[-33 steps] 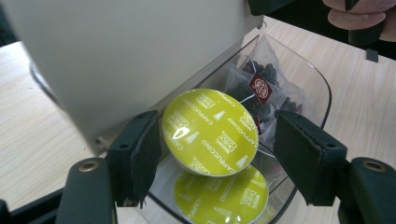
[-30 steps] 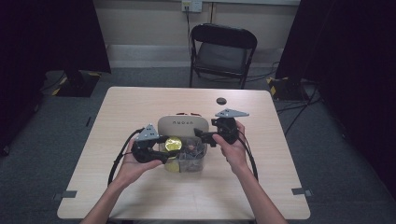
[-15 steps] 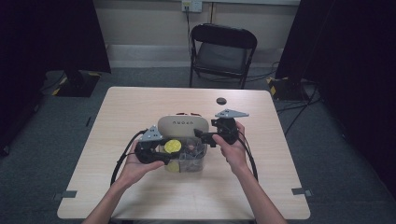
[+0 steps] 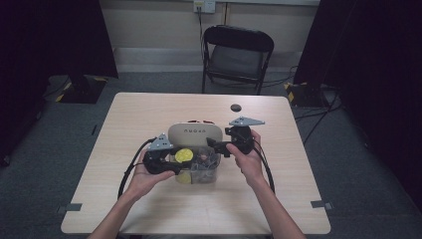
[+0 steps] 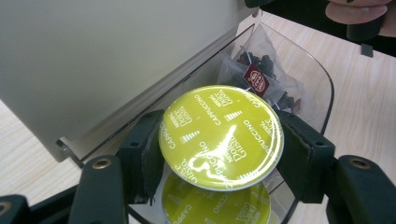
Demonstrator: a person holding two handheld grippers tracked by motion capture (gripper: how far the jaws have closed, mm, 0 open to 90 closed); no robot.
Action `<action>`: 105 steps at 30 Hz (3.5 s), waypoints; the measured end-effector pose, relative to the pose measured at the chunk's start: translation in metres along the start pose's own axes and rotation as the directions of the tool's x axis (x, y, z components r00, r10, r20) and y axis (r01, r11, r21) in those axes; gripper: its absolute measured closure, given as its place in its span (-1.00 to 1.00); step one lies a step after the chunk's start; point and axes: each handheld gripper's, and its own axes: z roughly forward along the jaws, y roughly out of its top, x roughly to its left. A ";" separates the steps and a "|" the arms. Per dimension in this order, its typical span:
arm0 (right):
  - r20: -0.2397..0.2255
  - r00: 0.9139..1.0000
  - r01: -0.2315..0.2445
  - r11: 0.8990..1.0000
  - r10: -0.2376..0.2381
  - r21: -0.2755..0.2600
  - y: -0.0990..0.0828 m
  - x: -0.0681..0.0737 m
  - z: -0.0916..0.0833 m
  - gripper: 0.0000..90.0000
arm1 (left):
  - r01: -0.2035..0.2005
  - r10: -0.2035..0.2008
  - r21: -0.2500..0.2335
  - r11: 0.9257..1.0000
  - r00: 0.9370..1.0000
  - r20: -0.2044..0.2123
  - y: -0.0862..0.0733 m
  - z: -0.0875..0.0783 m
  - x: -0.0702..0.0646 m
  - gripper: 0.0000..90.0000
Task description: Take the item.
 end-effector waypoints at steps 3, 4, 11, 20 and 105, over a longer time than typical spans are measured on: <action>0.000 1.000 0.000 1.000 0.000 0.000 0.000 0.000 0.000 -0.69 | 0.015 -0.014 -0.018 1.000 1.000 0.004 0.000 -0.002 0.000 -0.16; 0.000 1.000 0.000 1.000 0.000 0.000 0.000 0.000 0.000 -0.69 | 0.015 -0.015 -0.015 1.000 1.000 0.003 0.000 -0.004 0.000 -0.16; -0.002 1.000 -0.002 1.000 0.002 0.001 0.000 0.000 0.000 -0.69 | 0.030 -0.029 -0.051 0.998 0.999 0.016 0.001 -0.014 0.002 -0.16; -0.001 1.000 -0.001 1.000 0.001 0.002 -0.001 -0.001 0.000 -0.69 | 0.040 -0.039 -0.071 0.997 0.999 0.023 0.000 -0.028 0.005 -0.16; -0.006 1.000 -0.003 1.000 0.003 0.012 -0.003 -0.001 0.002 -0.70 | 0.199 -0.217 -0.097 0.975 0.948 -0.234 -0.049 -0.095 0.091 -0.15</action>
